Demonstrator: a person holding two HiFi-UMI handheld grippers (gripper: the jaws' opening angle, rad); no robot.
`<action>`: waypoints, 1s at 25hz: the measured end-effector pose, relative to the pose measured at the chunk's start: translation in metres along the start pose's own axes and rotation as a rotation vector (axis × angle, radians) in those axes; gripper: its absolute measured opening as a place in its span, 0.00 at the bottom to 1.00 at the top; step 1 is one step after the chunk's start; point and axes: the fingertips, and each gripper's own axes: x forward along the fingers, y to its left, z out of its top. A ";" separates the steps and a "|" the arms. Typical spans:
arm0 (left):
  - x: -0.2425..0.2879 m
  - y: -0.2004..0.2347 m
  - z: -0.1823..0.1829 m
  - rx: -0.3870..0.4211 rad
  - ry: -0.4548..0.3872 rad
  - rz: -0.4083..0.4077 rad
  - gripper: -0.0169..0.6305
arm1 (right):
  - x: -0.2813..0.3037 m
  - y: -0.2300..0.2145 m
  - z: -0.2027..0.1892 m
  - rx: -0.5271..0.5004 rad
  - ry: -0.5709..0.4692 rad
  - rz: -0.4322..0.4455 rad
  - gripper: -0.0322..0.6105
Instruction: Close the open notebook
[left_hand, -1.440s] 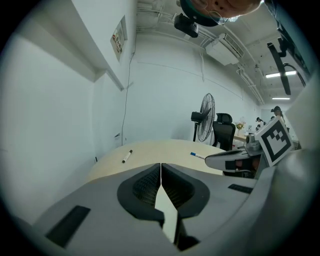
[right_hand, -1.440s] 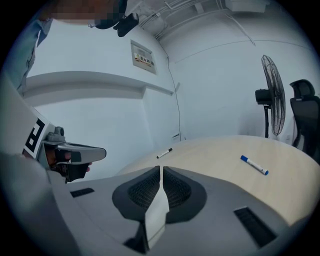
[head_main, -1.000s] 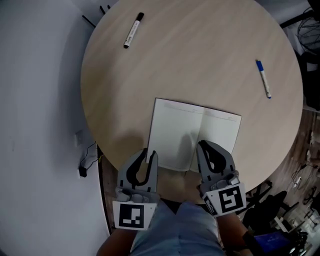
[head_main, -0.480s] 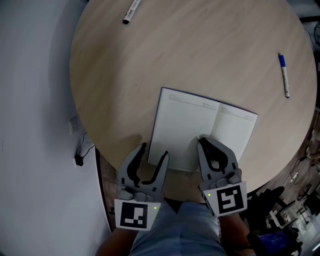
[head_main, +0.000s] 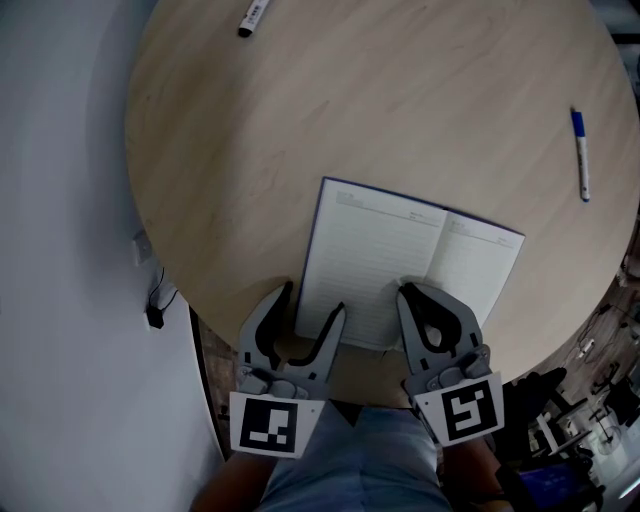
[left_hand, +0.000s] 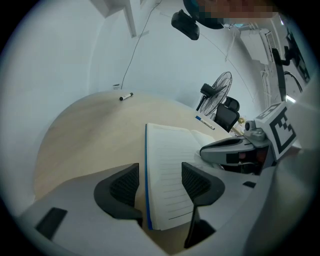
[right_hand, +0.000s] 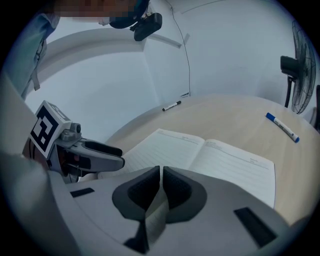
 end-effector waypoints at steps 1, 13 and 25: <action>0.000 0.000 0.000 -0.001 0.003 0.004 0.46 | 0.000 0.000 0.000 0.002 -0.001 0.002 0.13; 0.006 -0.006 -0.004 -0.072 0.049 0.008 0.47 | 0.001 -0.003 -0.002 0.019 -0.010 0.024 0.13; -0.027 -0.002 -0.026 -0.224 0.037 0.091 0.46 | -0.007 0.000 -0.006 0.019 0.001 0.076 0.13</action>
